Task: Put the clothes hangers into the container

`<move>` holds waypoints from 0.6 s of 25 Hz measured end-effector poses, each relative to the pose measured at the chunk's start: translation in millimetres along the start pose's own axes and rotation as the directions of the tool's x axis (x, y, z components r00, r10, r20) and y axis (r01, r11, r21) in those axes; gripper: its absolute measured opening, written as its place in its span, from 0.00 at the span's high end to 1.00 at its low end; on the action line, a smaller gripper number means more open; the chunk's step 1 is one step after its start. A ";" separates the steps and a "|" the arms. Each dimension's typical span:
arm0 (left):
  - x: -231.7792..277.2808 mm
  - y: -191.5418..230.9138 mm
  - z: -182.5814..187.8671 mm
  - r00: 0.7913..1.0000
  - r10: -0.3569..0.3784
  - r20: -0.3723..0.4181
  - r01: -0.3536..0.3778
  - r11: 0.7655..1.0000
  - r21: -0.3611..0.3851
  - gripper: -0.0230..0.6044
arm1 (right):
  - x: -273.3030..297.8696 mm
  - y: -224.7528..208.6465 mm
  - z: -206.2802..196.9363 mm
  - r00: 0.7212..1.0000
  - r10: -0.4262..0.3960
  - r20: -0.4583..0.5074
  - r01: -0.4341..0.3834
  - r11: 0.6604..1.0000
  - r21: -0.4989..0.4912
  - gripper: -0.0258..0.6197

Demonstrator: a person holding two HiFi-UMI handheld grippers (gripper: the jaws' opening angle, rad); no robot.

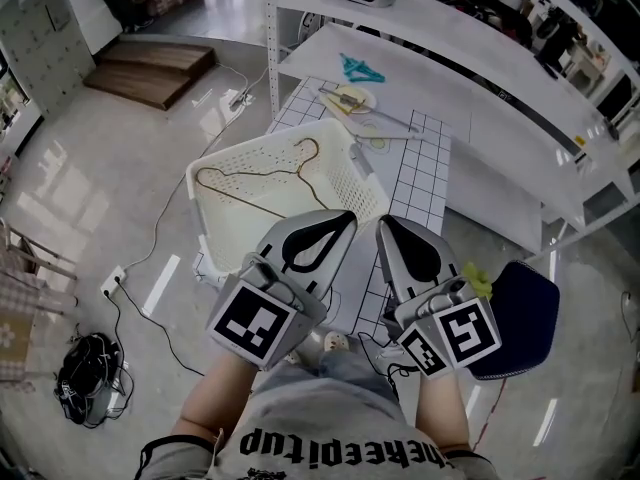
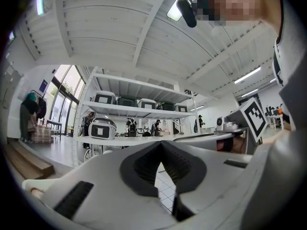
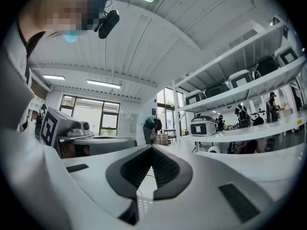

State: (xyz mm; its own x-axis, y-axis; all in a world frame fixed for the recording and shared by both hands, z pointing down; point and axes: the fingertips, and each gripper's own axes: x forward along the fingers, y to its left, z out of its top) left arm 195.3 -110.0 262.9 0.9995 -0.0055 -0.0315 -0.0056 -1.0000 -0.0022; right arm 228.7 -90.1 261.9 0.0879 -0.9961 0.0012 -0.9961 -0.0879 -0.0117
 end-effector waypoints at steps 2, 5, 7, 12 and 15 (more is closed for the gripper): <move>0.5 -0.2 0.7 1.000 0.001 0.000 -0.001 1.000 0.002 0.94 | 0.1 0.1 0.8 1.000 0.004 0.001 -0.004 1.000 0.000 0.94; 0.1 -0.1 1.7 1.000 0.005 0.002 -0.005 1.000 -0.001 0.94 | 0.2 1.0 2.3 1.000 0.011 0.001 -0.011 1.000 -0.001 0.94; 0.3 0.0 1.5 1.000 0.009 0.001 -0.009 1.000 -0.001 0.94 | 0.0 0.6 2.6 1.000 0.016 0.003 -0.016 1.000 0.001 0.94; 3.7 -0.1 0.9 1.000 0.017 -0.001 -0.017 1.000 0.000 0.94 | -0.1 -2.5 2.8 1.000 0.026 0.006 -0.026 1.000 0.005 0.94; 5.2 -1.5 1.0 1.000 0.020 -0.002 -0.020 1.000 0.003 0.94 | -1.2 -3.9 3.8 0.999 0.031 0.010 -0.031 0.999 0.007 0.94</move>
State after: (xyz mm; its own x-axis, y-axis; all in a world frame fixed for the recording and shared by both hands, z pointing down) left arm 200.4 -108.5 261.7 0.9992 -0.0257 -0.0296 -0.0259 -0.9997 -0.0046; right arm 232.6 -88.5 258.1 0.0567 -0.9983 -0.0088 -0.9982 -0.0566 -0.0185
